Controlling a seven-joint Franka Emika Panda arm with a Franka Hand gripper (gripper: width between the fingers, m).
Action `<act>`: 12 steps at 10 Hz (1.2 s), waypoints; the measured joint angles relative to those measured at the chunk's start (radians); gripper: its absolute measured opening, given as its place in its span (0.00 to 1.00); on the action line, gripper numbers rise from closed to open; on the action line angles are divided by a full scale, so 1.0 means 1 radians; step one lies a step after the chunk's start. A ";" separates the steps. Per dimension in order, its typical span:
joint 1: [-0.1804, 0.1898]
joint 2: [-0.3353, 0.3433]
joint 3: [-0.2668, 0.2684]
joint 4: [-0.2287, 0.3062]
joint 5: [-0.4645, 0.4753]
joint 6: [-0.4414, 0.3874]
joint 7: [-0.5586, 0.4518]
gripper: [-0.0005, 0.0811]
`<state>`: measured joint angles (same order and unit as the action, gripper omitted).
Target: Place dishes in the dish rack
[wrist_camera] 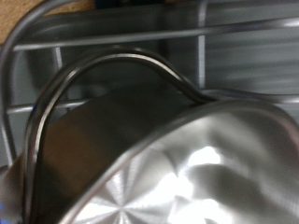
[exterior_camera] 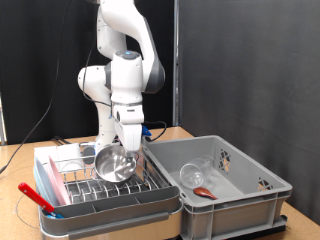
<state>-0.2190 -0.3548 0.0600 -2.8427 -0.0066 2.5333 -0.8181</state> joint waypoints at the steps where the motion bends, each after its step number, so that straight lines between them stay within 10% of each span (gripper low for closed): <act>1: -0.001 -0.004 -0.002 0.017 0.014 -0.009 0.003 0.99; 3: -0.021 -0.005 -0.003 0.055 0.004 0.011 0.042 0.99; 12: -0.334 0.212 -0.016 0.231 -0.445 0.075 0.232 0.99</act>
<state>-0.5529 -0.1426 0.0436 -2.6114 -0.4519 2.6081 -0.5857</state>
